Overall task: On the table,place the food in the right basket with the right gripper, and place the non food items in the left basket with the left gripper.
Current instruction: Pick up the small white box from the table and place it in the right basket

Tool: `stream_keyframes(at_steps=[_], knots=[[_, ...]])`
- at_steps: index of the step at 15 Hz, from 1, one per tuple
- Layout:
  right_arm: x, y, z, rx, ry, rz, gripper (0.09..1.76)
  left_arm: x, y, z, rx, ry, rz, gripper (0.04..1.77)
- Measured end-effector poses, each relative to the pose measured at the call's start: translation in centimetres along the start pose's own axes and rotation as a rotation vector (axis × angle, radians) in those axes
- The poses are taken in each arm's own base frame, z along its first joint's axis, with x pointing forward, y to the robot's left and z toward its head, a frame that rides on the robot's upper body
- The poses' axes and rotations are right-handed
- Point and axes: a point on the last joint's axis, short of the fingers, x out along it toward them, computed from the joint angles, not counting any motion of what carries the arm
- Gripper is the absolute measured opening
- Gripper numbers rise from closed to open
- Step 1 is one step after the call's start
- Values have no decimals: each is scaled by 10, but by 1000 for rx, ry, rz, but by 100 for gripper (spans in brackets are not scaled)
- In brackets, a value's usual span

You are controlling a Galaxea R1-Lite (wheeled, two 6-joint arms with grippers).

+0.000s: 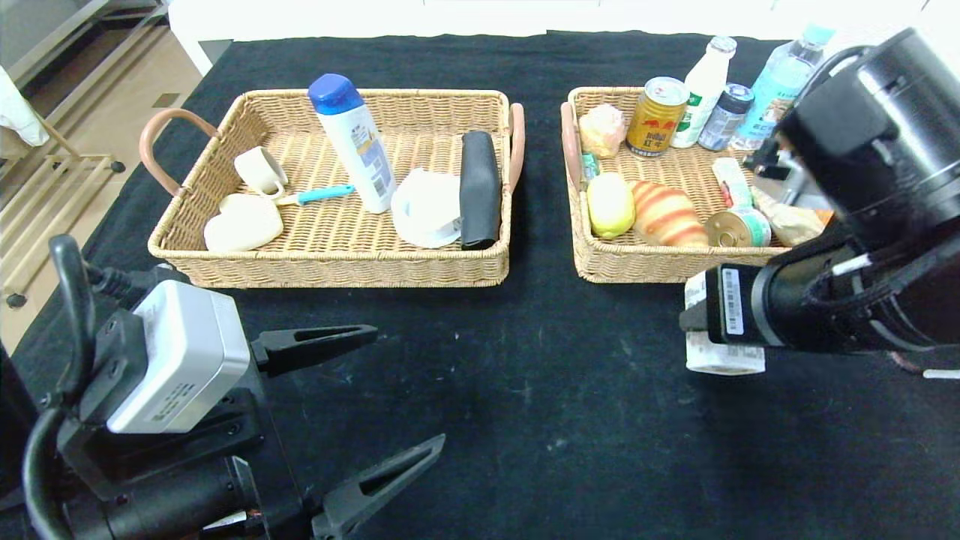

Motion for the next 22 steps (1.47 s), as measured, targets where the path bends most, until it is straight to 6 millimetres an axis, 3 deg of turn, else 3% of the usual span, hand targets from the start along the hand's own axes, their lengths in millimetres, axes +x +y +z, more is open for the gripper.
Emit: stream_keyframes(at_steps=[3, 6, 12, 22], knots=[[-19, -2, 24, -13, -128, 1, 81, -2, 0, 3, 3, -10, 9, 172], [-17, -1, 49, -25, -251, 17, 81, -5, 1, 5, 8, -21, 15, 172], [11, 3, 84, -35, -456, 25, 81, -6, 1, 6, 13, -26, 18, 172], [70, -23, 118, 41, -575, -79, 81, -2, 1, 1, 8, -5, 10, 172]])
